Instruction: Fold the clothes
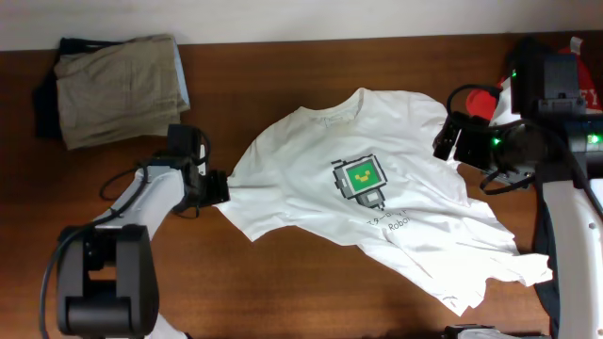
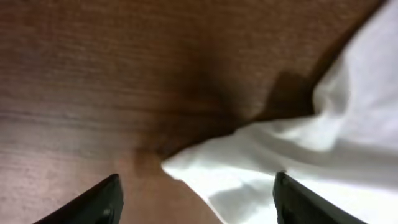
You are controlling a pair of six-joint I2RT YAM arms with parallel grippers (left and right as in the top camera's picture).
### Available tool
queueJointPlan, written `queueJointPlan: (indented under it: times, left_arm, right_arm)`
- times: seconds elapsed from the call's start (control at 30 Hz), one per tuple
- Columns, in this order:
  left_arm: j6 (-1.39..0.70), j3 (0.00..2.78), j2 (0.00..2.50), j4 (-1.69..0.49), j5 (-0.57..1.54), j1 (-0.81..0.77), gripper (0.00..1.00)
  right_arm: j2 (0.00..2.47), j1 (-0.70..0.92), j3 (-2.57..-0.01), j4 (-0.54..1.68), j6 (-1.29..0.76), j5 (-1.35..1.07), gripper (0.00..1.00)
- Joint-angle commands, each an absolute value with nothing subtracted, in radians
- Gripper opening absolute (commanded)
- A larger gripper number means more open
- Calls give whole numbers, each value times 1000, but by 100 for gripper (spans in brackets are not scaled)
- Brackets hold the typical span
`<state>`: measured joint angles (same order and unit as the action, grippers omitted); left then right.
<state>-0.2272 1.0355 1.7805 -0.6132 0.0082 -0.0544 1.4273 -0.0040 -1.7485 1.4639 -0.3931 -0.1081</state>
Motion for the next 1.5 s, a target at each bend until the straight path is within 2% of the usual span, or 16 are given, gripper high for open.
queueJointPlan:
  times: [0.0,0.13,0.2,0.3,0.33,0.43,0.53,0.63,0.8,0.97,1.13,1.17,1.2,1.33,1.37,1.47]
  left_arm:
    - [-210,1055,1821,-591,-23,-56,71]
    - [-208,1055,1850,-595,-18,-56,56]
    - [-208,1055,1855,-595,-11,-56,31]
    - [-208,1055,1855,-595,-1,-56,4]
    - [-208,1055,1855,-595,7,-56,0]
    - [-257,1121,1855,-604,8,-28,0]
    - [-362,1339,1855,-647,70,143,0]
    - [-379,1400,1855,-706,71,307,0]
    - [-381,1400,1855,-804,139,511,0]
    - [-381,1399,1855,-919,146,493,0]
    - [-381,1394,1855,-926,146,479,0]
    - [-381,1394,1855,-926,146,479,0]
    - [-381,1394,1855,-925,146,480,0]
    - [-381,1394,1855,-926,146,479,0]
    - [-381,1394,1855,-926,146,479,0]
    - [-381,1394,1855,-926,146,479,0]
  right_arm:
    - [1428,-7,-1752,1467,-398,-93,99]
    - [1428,-7,-1752,1467,-398,-93,99]
    - [1428,-7,-1752,1467,-398,-93,99]
    - [1428,-7,-1752,1467,-398,-93,99]
    - [1428,-7,-1752,1467,-398,-93,99]
    - [1428,-7,-1752,1467,-398,-94,99]
    - [1429,-6,-1719,1467,-398,-134,99]
    - [1460,-6,-1634,1415,-398,-135,98]
    - [1647,62,-1497,1136,-296,-236,99]
    - [2006,80,-1498,839,-331,-419,99]
    - [2117,97,-1498,762,-368,-422,98]
    - [2127,106,-1497,746,-384,-403,94]
    - [2131,112,-1497,722,-393,-403,83]
    - [2131,111,-1498,578,-459,-387,12]
    - [2131,109,-1509,533,-482,-384,4]
    - [2131,57,-1741,485,-481,-382,4]
